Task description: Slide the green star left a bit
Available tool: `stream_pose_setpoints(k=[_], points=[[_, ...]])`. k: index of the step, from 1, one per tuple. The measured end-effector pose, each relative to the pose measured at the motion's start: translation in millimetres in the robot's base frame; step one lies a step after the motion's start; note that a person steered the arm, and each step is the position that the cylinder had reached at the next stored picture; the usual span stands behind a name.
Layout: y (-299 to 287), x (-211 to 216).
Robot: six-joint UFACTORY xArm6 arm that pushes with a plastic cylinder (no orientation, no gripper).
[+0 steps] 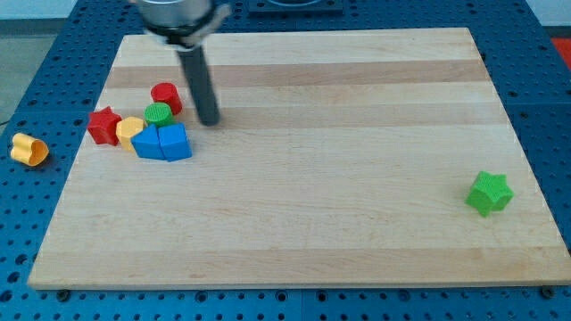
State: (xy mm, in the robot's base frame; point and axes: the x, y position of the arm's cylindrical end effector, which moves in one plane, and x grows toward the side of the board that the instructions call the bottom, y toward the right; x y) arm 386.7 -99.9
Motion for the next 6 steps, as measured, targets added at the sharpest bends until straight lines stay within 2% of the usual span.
stream_pose_setpoints(k=[1,3,4,5,6], points=[[50.7,-3.4],[332.2,1.0],[442.5,35.6],[444.9,78.7],[399.9,161.0]])
